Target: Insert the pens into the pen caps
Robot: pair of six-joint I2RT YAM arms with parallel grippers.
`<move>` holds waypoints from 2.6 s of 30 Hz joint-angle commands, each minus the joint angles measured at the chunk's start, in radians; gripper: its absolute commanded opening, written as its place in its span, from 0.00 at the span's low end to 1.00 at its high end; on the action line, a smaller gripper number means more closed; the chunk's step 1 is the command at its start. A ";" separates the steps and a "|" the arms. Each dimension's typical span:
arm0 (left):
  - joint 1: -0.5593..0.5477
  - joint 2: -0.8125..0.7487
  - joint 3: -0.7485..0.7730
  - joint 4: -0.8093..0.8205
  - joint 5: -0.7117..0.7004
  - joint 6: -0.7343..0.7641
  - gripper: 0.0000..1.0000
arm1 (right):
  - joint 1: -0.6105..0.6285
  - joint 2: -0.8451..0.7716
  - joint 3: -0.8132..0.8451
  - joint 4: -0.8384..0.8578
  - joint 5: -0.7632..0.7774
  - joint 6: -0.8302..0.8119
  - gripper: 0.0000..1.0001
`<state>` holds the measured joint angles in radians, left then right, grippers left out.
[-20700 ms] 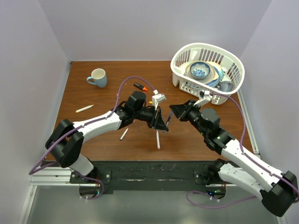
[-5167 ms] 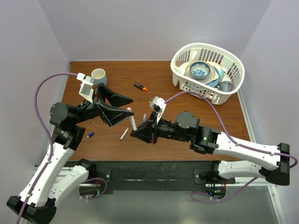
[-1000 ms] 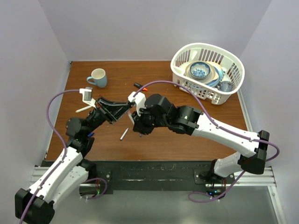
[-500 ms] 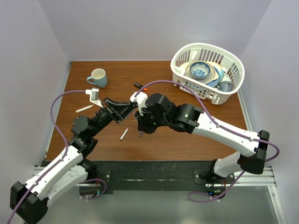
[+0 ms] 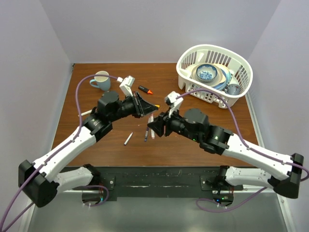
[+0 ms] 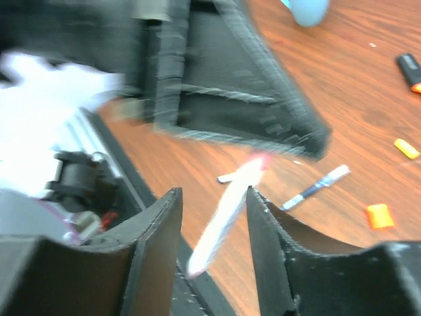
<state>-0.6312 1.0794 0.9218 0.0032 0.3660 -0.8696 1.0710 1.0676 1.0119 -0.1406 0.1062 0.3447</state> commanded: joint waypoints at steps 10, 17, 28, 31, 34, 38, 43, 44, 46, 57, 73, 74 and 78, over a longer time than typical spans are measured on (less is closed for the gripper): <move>0.163 0.201 0.069 -0.206 -0.114 0.263 0.00 | 0.017 -0.422 -0.277 0.018 -0.008 0.254 0.68; 0.165 0.382 0.049 -0.155 -0.194 0.314 0.00 | 0.017 -0.456 -0.245 -0.071 0.038 0.244 0.80; 0.160 0.648 0.095 -0.111 -0.274 0.354 0.00 | 0.017 -0.452 -0.231 -0.105 0.075 0.238 0.80; 0.153 0.660 0.074 -0.065 -0.271 0.348 0.08 | 0.017 -0.443 -0.217 -0.111 0.075 0.231 0.80; 0.153 0.686 0.081 -0.065 -0.269 0.345 0.14 | 0.017 -0.434 -0.219 -0.114 0.087 0.237 0.80; 0.153 0.689 0.091 -0.069 -0.283 0.350 0.29 | 0.017 -0.451 -0.240 -0.117 0.122 0.251 0.80; 0.151 0.674 0.161 -0.227 -0.304 0.363 0.41 | 0.017 -0.454 -0.210 -0.216 0.171 0.278 0.81; 0.148 0.645 0.170 -0.312 -0.355 0.369 0.42 | 0.017 -0.452 -0.191 -0.237 0.171 0.283 0.81; 0.143 0.594 0.166 -0.383 -0.418 0.373 0.45 | 0.017 -0.462 -0.187 -0.260 0.161 0.286 0.81; 0.140 0.372 0.011 -0.595 -0.490 0.426 0.49 | 0.017 -0.437 -0.164 -0.251 0.142 0.287 0.80; 0.097 0.491 -0.066 -0.516 -0.424 0.472 0.44 | 0.015 -0.460 -0.173 -0.266 0.162 0.307 0.80; 0.097 0.499 -0.063 -0.514 -0.426 0.472 0.42 | 0.015 -0.460 -0.173 -0.266 0.162 0.306 0.80; 0.094 0.536 -0.057 -0.516 -0.440 0.468 0.34 | 0.017 -0.465 -0.176 -0.264 0.171 0.303 0.80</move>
<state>-0.5270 1.5642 0.8570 -0.5495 -0.0696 -0.4160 1.0855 0.6128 0.8097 -0.4068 0.2455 0.6376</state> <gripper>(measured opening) 0.378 0.800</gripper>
